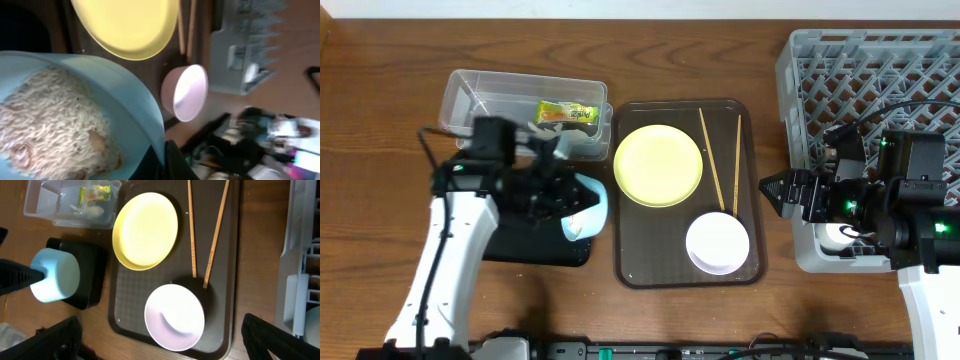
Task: Sort waste into correct bins and load items into the dishwasher rack
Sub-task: 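Tip the blue bowl over the black tray to pour out rice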
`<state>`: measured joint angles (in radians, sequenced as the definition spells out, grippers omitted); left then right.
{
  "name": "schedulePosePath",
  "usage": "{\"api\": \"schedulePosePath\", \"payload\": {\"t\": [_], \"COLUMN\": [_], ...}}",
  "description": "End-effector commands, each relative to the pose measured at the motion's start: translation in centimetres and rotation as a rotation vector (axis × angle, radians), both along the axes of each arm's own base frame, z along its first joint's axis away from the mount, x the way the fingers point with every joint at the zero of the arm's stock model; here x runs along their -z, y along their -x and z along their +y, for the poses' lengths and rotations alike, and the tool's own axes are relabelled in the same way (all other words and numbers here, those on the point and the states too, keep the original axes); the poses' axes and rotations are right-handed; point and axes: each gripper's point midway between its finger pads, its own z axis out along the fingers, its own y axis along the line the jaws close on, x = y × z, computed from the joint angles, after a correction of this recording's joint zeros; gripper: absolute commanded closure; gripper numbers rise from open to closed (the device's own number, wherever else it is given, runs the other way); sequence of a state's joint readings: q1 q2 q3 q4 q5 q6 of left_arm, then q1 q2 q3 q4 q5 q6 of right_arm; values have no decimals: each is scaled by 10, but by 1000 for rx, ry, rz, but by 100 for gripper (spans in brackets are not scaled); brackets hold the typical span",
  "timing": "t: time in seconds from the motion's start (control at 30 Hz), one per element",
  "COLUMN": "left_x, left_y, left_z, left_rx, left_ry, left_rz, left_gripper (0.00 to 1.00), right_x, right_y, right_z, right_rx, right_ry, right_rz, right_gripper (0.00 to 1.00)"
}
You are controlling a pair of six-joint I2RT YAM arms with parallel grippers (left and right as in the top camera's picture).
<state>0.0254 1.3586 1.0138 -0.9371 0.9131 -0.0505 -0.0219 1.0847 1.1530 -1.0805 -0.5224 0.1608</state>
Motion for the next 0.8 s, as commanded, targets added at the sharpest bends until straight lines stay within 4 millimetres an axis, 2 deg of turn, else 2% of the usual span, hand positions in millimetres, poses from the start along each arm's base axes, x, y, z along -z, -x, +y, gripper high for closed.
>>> {"api": "schedulePosePath", "payload": {"t": [0.0, 0.13, 0.3, 0.53, 0.57, 0.67, 0.7, 0.77], "left_x": [-23, -26, -27, -10, -10, -28, -25, 0], "left_y": [1, -2, -4, -6, -7, -12, -15, -19], "left_z": [1, 24, 43, 54, 54, 53, 54, 60], "left_rx": [36, -41, -105, -165, -175, -197, -189, -201], "left_ry": [237, 330, 403, 438, 462, 613, 600, 493], "left_rz": [-118, -183, -246, -198, -184, -194, -214, -157], "left_gripper": [94, 94, 94, 94, 94, 94, 94, 94], "right_x": [-4, -4, -4, -4, -4, -4, -4, -4], "right_y": [0, 0, 0, 0, 0, 0, 0, 0], "right_z": [4, 4, 4, 4, 4, 4, 4, 4], "right_rx": [-9, -9, -9, -9, -9, -9, -9, -9], "right_ry": [-6, -6, -6, -6, -6, -6, -6, -6], "right_rz": [-5, -6, -6, -7, -9, -9, -8, -8], "right_gripper": [1, 1, 1, 1, 1, 1, 1, 1]}}
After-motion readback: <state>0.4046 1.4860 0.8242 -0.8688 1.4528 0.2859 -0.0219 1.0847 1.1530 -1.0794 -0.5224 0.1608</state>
